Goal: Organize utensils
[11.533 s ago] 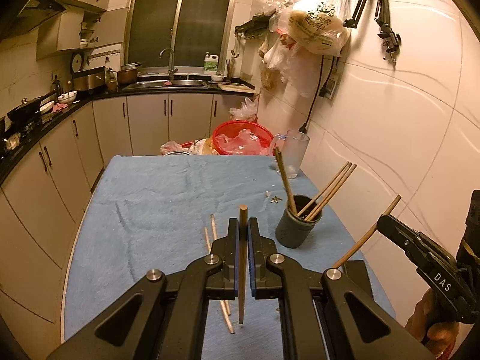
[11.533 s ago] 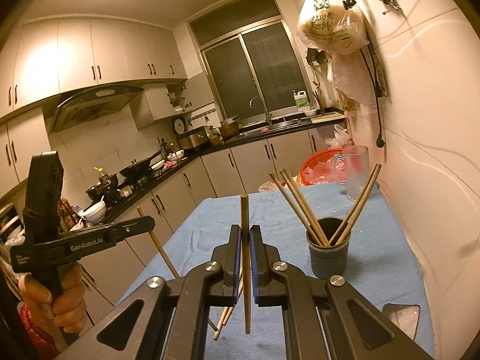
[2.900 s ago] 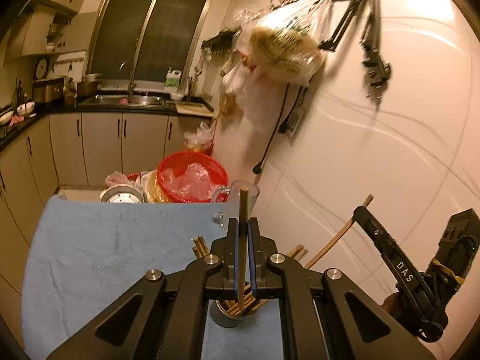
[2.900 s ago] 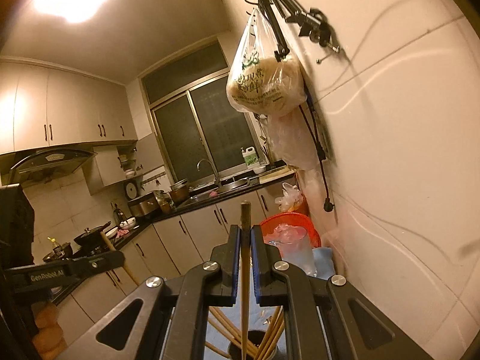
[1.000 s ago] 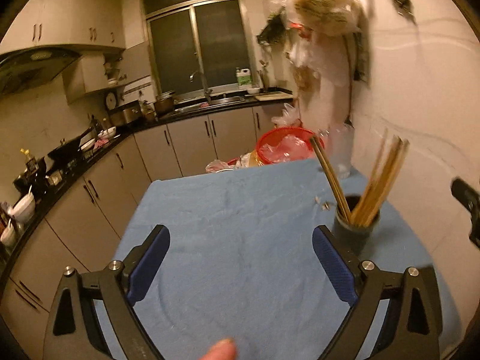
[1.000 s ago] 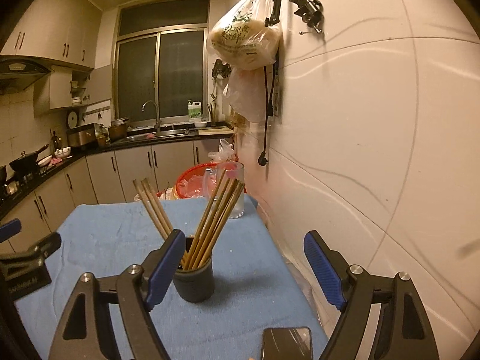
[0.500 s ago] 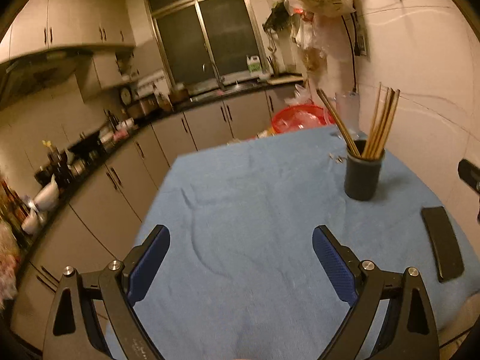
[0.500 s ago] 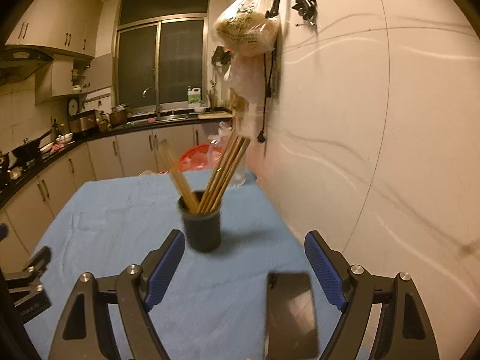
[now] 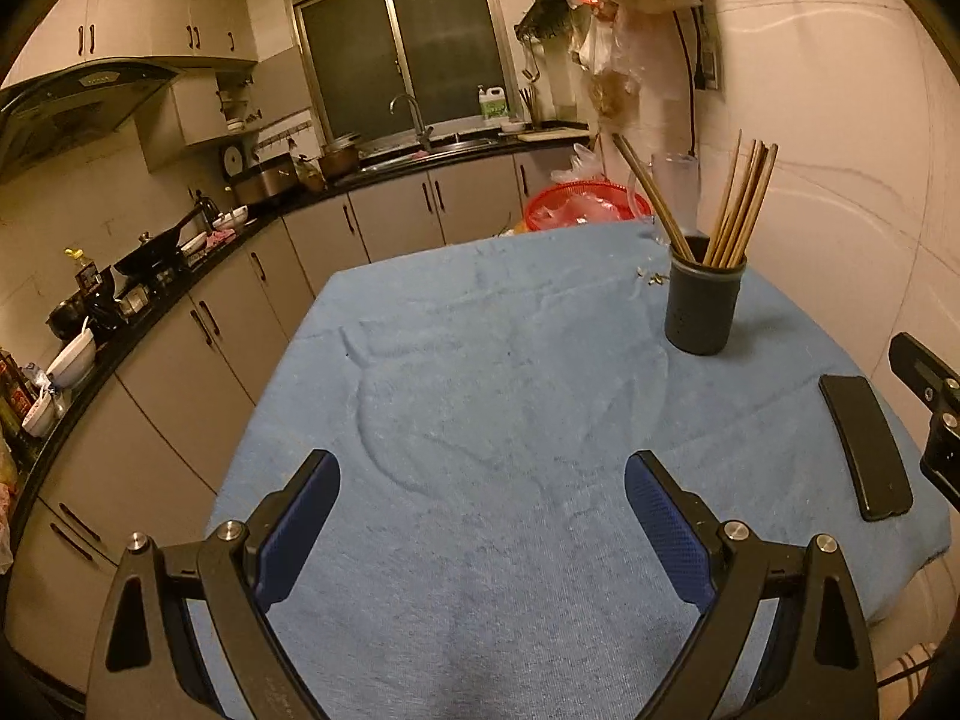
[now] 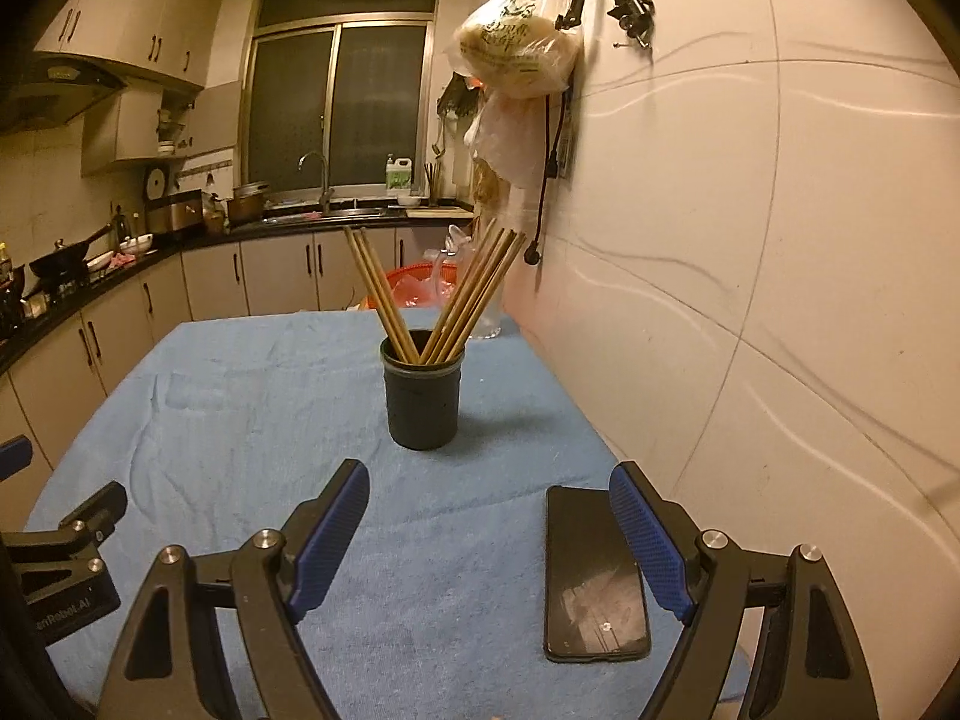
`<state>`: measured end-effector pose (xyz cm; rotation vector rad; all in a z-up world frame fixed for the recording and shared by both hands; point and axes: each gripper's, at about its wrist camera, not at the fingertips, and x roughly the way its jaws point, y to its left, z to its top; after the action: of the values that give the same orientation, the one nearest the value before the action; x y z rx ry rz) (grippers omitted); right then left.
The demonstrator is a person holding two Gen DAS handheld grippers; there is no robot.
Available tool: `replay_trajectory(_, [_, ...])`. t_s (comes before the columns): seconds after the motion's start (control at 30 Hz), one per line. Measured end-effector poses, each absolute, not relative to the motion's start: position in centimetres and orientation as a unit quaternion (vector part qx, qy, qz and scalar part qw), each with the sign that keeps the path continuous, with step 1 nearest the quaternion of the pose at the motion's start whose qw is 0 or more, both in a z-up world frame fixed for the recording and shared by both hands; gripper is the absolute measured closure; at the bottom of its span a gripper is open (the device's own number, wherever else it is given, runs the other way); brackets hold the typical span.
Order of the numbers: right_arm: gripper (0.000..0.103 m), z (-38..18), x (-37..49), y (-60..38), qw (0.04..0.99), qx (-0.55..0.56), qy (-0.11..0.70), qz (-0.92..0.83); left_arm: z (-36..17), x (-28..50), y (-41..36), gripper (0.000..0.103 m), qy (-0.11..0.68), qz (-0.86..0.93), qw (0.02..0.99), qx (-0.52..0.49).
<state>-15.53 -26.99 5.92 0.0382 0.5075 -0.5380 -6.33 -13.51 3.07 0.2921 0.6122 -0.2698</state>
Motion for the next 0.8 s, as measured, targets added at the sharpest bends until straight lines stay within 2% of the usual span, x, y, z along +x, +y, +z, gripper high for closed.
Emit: replay_trajectory(0.8, [0.018,3.5,-12.4,-28.1,0.921,0.032,0.286,-0.262,0.6,-4.1,-14.7,0.007,0.334,-0.147,0.921,0.139])
